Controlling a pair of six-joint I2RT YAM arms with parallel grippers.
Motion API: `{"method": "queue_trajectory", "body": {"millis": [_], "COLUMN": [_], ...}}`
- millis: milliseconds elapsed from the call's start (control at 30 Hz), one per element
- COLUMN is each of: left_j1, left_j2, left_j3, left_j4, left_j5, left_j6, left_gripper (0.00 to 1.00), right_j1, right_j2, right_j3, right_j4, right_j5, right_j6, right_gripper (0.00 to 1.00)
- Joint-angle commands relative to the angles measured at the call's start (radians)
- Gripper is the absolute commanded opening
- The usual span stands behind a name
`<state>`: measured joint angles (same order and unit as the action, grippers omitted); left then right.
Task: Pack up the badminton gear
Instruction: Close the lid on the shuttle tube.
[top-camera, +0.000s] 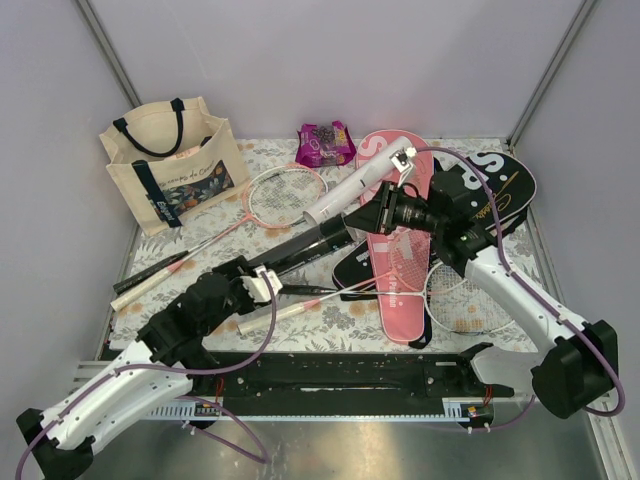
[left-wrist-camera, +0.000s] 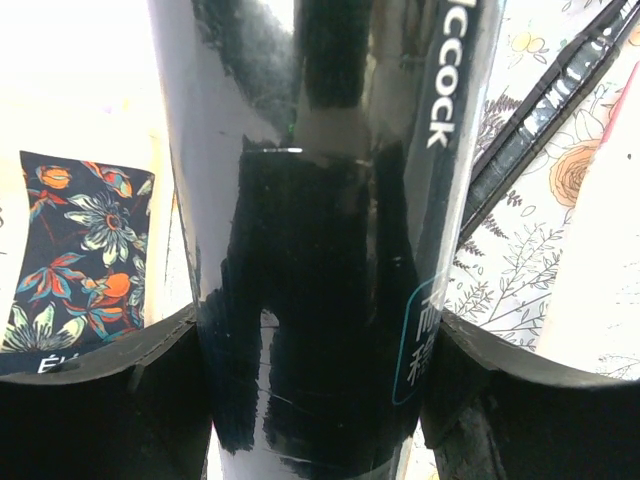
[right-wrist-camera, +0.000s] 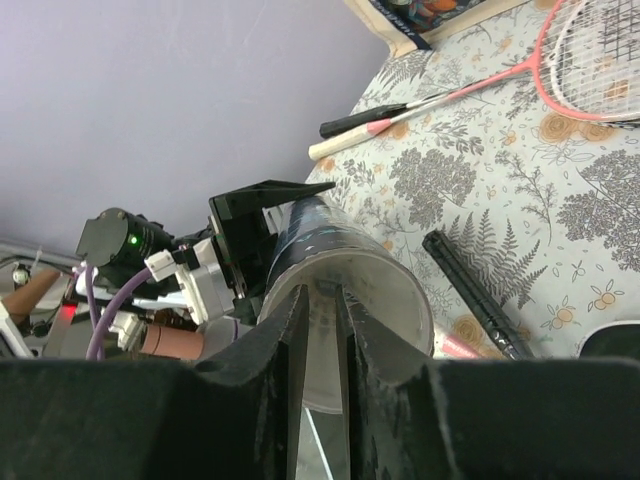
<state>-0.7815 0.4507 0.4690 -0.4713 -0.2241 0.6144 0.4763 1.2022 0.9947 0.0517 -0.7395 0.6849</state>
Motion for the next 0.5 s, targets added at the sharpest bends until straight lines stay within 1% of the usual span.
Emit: {"method": "queue_trajectory", "body": {"millis": [0, 100, 200, 300, 367, 467], "left_j1": [-0.019, -0.018, -0.018, -0.019, -0.019, -0.013], "left_j2": [0.028, 0.048, 0.072, 0.100, 0.108, 0.126], "left_j3": [0.109, 0.117, 0.132, 0.143, 0.138, 0.129], "left_j4": [0.344, 0.347, 0.333, 0.300, 0.289, 0.286], "left_j5": [0.103, 0.098, 0.057, 0.006, -0.029, -0.053], "left_j6": [-0.039, -0.067, -0.091, -0.093, -0.079, -0.070], "left_gripper": [0.38, 0.38, 0.38, 0.38, 0.39, 0.39], "right_j1": [0.073, 0.076, 0.077, 0.077, 0.077, 0.076], "right_j2": [0.026, 0.042, 0.040, -0.002, -0.053, -0.137], "right_j3": [-0.111, -0.162, -0.179, -0.160, -0.143, -0.096], "right_j4": [0.126, 0.272, 0.284, 0.183, 0.123, 0.018], "right_j5": [-0.001, 0.020, 0.077, 0.210, 0.300, 0.440], "right_j6": [0.171, 0.277, 0.306, 0.268, 0.234, 0.162], "right_gripper": [0.27, 0.26, 0.27, 0.35, 0.39, 0.49]}}
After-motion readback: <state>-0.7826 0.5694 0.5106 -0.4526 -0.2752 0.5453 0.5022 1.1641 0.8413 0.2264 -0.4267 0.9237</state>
